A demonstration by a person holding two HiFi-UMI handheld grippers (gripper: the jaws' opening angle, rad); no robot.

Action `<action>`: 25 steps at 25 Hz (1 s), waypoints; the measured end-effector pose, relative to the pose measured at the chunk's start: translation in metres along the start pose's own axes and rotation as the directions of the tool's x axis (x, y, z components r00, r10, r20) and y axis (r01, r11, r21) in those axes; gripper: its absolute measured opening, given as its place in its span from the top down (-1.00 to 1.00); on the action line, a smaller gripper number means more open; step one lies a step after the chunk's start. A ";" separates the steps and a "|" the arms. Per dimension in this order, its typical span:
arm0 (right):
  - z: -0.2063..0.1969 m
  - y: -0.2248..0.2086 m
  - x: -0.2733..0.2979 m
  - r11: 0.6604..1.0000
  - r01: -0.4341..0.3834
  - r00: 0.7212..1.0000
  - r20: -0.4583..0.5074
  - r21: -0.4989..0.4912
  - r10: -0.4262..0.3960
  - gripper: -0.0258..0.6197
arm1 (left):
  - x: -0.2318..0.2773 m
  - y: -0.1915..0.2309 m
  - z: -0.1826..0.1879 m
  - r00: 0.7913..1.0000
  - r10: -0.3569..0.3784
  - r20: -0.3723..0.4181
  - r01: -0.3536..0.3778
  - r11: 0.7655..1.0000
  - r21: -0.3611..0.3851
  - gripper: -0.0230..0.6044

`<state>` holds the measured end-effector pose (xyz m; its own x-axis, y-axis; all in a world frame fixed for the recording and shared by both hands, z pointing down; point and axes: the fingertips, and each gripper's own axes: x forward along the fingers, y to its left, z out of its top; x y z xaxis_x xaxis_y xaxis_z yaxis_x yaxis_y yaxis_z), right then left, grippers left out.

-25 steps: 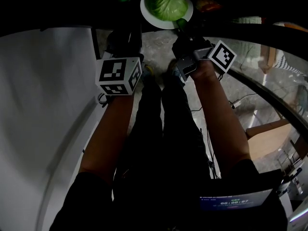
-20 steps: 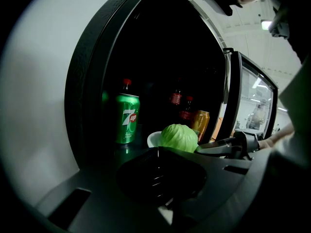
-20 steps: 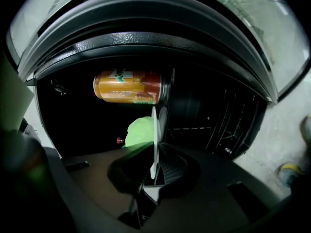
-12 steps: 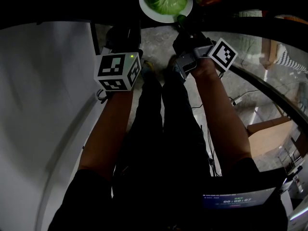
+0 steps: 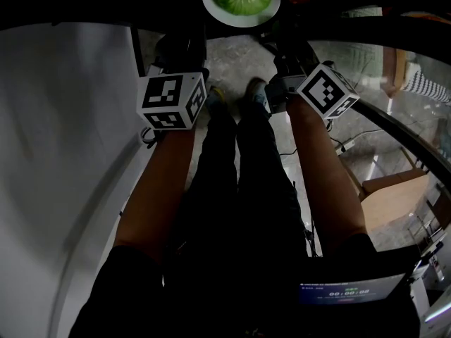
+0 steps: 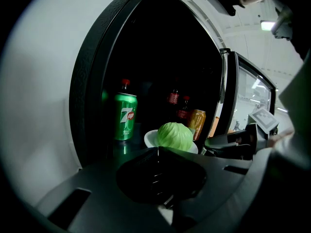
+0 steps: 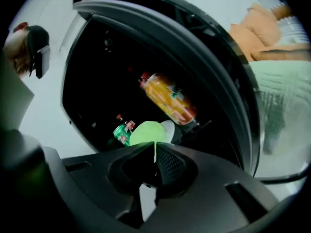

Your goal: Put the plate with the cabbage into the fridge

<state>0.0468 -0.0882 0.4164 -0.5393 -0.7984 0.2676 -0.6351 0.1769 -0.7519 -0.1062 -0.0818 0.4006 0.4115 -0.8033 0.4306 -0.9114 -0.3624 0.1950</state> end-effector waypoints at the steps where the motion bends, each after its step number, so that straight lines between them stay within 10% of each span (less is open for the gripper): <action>1: 0.000 0.003 0.000 0.999 0.000 1.000 -0.006 -0.044 0.000 0.87 | 0.000 0.000 0.000 1.000 0.000 0.001 0.000 1.000 0.000 0.91; 8: -0.024 0.020 0.006 0.916 -0.022 0.995 -0.102 -0.399 -0.021 0.87 | -0.001 -0.004 -0.006 1.000 0.002 -0.017 -0.002 1.000 0.011 0.91; 25: -0.035 0.021 0.021 0.853 -0.017 0.993 -0.112 -0.522 -0.048 0.90 | 0.003 -0.002 -0.007 1.000 0.006 -0.021 -0.006 1.000 0.008 0.91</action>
<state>0.0029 -0.0807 0.4276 -0.5666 -0.7364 0.3696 -0.8208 0.4650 -0.3318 -0.1032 -0.0797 0.4077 0.4062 -0.7950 0.4505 -0.9136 -0.3615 0.1860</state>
